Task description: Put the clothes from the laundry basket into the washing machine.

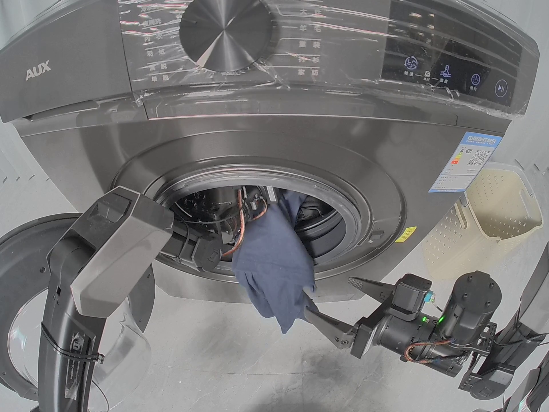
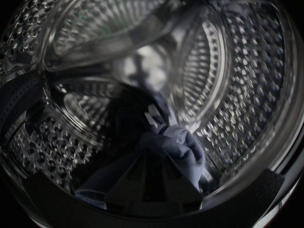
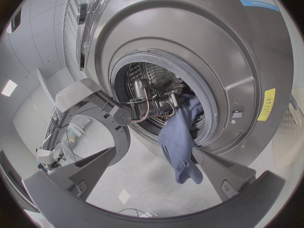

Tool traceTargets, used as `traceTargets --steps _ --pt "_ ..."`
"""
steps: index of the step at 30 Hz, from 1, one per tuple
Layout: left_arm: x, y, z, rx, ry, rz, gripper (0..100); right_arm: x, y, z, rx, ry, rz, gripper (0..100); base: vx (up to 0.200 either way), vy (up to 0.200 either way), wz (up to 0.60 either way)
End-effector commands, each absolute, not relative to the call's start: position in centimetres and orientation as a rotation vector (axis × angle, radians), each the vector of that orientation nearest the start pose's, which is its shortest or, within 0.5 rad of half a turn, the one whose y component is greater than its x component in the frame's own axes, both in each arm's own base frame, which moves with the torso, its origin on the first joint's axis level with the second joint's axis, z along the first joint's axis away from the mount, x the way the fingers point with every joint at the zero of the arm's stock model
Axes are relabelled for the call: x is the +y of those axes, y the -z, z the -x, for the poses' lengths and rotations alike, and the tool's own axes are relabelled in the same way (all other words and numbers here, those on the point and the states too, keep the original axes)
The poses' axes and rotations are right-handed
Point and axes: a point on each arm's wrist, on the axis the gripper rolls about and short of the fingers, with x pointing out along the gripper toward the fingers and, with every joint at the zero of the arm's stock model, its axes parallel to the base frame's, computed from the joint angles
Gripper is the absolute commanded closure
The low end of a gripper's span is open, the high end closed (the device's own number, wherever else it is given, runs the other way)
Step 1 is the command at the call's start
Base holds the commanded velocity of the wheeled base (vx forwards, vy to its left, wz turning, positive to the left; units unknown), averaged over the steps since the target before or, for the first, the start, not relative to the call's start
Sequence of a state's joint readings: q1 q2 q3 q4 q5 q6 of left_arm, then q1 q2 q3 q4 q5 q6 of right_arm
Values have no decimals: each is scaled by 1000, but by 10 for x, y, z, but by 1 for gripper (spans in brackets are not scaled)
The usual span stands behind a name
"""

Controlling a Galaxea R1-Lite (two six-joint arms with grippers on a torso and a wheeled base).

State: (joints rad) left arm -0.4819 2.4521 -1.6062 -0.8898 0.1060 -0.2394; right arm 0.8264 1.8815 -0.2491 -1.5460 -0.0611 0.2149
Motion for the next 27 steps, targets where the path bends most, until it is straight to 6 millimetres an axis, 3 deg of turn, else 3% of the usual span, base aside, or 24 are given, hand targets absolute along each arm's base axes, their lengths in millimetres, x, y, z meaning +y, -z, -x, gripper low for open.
traceTargets --steps 1,5,13,18,20,21,27 --pt "-220 -123 -462 -46 336 283 0 190 -95 -177 171 -752 -162 0 0 0 0" --pt "-224 -115 -452 -5 349 284 0 191 -93 -177 177 -752 -159 0 0 0 0" --pt "-237 -103 -387 246 526 205 0 190 -94 -177 176 -753 -159 0 0 0 0" --pt "-237 -90 -381 297 536 142 0 190 -94 -177 176 -753 -159 0 0 0 0" --pt "-237 -75 -385 323 529 111 0 192 -95 -176 172 -759 -161 0 0 0 0" --pt "-236 -71 -386 330 527 106 100 192 -95 -176 172 -759 -161 0 0 0 0" --pt "-238 -55 -395 343 520 92 100 191 -95 -176 170 -759 -162 0 0 0 0"
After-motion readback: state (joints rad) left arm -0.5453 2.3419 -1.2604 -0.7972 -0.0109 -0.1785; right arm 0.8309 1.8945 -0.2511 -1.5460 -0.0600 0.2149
